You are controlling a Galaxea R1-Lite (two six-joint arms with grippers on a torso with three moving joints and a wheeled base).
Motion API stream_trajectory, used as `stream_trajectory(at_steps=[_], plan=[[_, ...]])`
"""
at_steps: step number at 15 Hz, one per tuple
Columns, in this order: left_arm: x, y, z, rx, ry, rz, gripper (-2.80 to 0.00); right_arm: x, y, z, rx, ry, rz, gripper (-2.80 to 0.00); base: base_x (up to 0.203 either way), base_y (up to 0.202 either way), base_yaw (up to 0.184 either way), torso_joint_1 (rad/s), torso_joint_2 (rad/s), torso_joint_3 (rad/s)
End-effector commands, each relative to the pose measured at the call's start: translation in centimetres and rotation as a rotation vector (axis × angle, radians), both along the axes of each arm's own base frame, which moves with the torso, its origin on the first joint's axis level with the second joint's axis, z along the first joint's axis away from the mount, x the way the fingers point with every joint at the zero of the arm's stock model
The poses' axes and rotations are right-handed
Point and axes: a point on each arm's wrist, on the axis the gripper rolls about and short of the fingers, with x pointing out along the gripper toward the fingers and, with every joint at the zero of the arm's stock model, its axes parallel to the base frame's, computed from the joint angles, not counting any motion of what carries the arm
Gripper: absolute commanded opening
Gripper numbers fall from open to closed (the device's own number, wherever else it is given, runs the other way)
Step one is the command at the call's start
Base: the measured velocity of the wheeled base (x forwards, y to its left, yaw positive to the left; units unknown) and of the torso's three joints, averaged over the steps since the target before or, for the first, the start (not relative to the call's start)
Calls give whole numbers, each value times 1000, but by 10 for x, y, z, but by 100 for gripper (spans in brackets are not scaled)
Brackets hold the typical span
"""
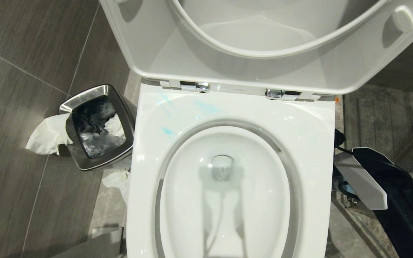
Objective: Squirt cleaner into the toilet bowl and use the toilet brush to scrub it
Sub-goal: Pour in the cleaning agent
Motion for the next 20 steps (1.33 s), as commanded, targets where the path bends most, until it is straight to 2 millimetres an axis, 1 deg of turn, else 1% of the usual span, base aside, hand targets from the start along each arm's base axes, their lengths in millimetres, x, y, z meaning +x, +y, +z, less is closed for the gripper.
stream_trajectory(at_steps=[1,2,14,17,20], plan=[[0,0,0,0,1,0,-280,1,0,-1,-1,-11,-1,0,0,0,0,0,0,0],[0,0,0,0,1,0,-280,1,0,-2,-1,-12,-1,-280,0,0,0,0,0,0],[0,0,0,0,1,0,-280,1,-2,5,1,-35,-8,-280,0,0,0,0,0,0],[0,0,0,0,1,0,-280,0,-2,17,3,-40,-9,-280,0,0,0,0,0,0],[0,0,0,0,1,0,-280,-4,-3,40,20,-48,-36,-280,0,0,0,0,0,0]])
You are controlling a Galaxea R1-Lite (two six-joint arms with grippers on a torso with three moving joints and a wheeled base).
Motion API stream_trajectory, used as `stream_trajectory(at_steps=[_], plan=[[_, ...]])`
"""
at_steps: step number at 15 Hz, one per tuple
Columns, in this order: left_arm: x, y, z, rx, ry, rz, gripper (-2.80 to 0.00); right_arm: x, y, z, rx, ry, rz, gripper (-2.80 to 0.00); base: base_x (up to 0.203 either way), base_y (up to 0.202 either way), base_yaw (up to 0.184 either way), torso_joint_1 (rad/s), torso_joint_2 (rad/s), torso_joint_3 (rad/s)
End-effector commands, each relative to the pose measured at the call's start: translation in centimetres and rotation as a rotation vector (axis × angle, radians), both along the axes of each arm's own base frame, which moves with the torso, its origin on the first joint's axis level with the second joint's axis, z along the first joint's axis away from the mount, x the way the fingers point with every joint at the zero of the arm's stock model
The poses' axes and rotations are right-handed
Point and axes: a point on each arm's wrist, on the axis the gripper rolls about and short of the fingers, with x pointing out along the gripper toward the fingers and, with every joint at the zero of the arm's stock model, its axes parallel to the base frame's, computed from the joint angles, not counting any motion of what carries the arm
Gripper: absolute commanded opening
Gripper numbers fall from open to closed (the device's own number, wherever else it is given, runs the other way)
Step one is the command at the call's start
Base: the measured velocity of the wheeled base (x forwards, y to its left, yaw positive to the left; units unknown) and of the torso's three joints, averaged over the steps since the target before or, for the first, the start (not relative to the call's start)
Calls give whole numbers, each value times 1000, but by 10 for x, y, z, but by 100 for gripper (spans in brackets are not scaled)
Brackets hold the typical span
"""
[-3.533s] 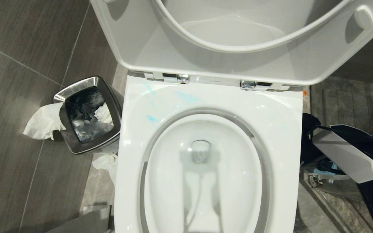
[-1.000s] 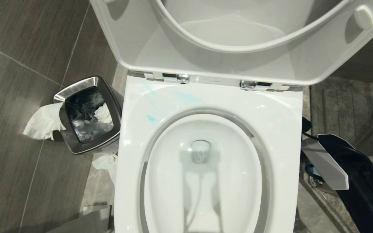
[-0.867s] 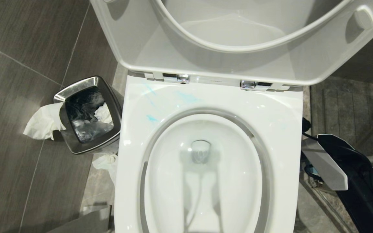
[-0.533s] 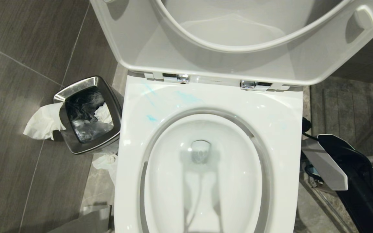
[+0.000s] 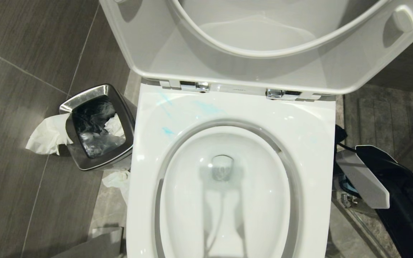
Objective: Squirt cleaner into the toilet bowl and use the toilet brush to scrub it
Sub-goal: Pour in the cleaning agent
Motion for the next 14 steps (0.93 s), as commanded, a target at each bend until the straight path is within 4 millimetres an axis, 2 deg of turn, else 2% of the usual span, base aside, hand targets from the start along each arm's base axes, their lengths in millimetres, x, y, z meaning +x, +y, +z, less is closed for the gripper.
stream_trajectory(at_steps=[1,5,8,11,14], plan=[[0,0,0,0,1,0,-280,-8,-1,30,23,-40,-33,-280,0,0,0,0,0,0],[0,0,0,0,1,0,-280,-26,-3,63,79,-45,-107,-280,0,0,0,0,0,0],[0,0,0,0,1,0,-280,-45,-6,100,132,-82,-165,-280,0,0,0,0,0,0],[0,0,0,0,1,0,-280,-73,-19,139,166,-110,-224,-280,0,0,0,0,0,0],[0,0,0,0,1,0,-280,-112,-27,173,184,-87,-243,-280,0,0,0,0,0,0]])
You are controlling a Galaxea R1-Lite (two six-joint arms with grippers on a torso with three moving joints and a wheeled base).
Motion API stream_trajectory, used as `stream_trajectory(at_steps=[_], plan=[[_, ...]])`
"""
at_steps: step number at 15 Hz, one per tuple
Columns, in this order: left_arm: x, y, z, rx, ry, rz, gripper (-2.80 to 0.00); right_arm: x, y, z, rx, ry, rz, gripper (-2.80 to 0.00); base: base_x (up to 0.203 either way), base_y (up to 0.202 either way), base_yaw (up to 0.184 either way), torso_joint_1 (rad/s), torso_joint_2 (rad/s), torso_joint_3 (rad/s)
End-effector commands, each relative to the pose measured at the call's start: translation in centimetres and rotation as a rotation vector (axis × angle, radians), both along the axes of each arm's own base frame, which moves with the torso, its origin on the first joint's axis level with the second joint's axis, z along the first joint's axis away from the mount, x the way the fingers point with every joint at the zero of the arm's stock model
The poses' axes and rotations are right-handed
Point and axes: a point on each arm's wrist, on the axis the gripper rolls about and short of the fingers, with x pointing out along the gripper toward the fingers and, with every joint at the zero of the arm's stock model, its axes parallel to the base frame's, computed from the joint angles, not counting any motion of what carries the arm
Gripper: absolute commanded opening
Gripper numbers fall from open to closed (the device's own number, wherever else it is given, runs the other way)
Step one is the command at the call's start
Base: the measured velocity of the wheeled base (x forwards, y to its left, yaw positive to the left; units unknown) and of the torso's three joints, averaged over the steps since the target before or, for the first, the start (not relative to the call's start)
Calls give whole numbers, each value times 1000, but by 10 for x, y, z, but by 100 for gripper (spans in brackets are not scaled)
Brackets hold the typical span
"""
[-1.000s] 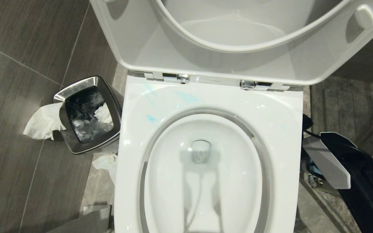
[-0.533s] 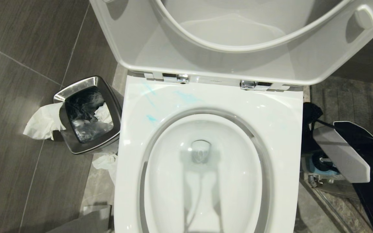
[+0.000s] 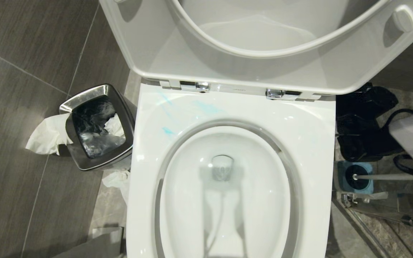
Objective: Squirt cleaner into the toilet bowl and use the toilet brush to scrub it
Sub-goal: Pour in the cleaning agent
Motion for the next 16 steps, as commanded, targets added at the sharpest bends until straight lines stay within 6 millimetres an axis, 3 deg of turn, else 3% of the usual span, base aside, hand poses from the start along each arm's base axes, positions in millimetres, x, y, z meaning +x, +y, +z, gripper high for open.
stream_trajectory(at_steps=[1,11,16], plan=[[0,0,0,0,1,0,-280,-48,-5,54,23,-57,-7,-280,0,0,0,0,0,0],[0,0,0,0,1,0,-280,-212,-11,117,143,76,117,-280,0,0,0,0,0,0],[0,0,0,0,1,0,-280,-283,-6,120,127,215,230,-280,0,0,0,0,0,0]])
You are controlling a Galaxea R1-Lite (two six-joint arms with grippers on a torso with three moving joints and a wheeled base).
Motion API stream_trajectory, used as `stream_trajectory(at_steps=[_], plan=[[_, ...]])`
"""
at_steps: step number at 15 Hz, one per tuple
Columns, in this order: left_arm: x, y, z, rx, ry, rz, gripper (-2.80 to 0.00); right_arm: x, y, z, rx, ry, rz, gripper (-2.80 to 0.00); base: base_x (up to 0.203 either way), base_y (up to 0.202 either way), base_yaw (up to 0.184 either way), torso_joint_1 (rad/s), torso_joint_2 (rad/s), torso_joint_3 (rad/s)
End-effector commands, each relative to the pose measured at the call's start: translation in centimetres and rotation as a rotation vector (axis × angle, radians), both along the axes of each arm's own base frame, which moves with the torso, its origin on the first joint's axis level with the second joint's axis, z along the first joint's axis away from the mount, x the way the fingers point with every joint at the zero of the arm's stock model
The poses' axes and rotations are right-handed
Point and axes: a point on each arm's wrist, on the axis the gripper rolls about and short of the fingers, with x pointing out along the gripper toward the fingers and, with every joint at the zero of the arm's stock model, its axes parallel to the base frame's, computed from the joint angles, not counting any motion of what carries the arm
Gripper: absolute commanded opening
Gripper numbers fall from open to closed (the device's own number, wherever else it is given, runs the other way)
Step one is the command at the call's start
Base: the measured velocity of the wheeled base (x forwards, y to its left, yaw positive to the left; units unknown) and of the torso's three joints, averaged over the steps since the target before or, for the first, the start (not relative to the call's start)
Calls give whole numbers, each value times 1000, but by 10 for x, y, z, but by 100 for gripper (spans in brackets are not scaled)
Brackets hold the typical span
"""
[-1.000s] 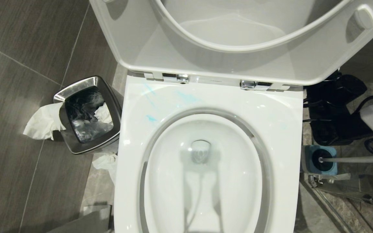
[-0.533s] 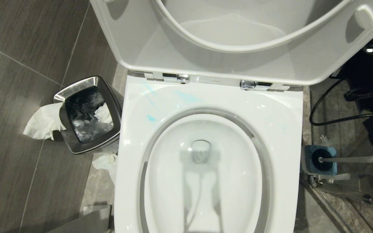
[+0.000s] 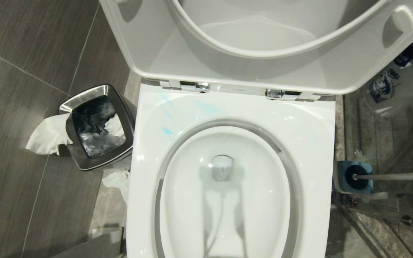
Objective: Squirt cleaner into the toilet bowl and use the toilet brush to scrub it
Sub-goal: Pour in the cleaning agent
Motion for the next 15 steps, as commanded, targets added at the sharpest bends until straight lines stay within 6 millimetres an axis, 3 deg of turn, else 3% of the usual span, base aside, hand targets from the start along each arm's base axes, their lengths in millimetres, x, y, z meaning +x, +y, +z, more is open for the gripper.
stream_trajectory(at_steps=[1,7,12,15], plan=[[0,0,0,0,1,0,-280,-52,3,14,-8,-31,28,-280,0,0,0,0,0,0],[0,0,0,0,1,0,-280,-99,5,8,17,64,55,-280,0,0,0,0,0,0],[0,0,0,0,1,0,-280,-105,5,-11,20,111,53,-280,0,0,0,0,0,0],[0,0,0,0,1,0,-280,-120,6,-22,21,110,63,-280,0,0,0,0,0,0]])
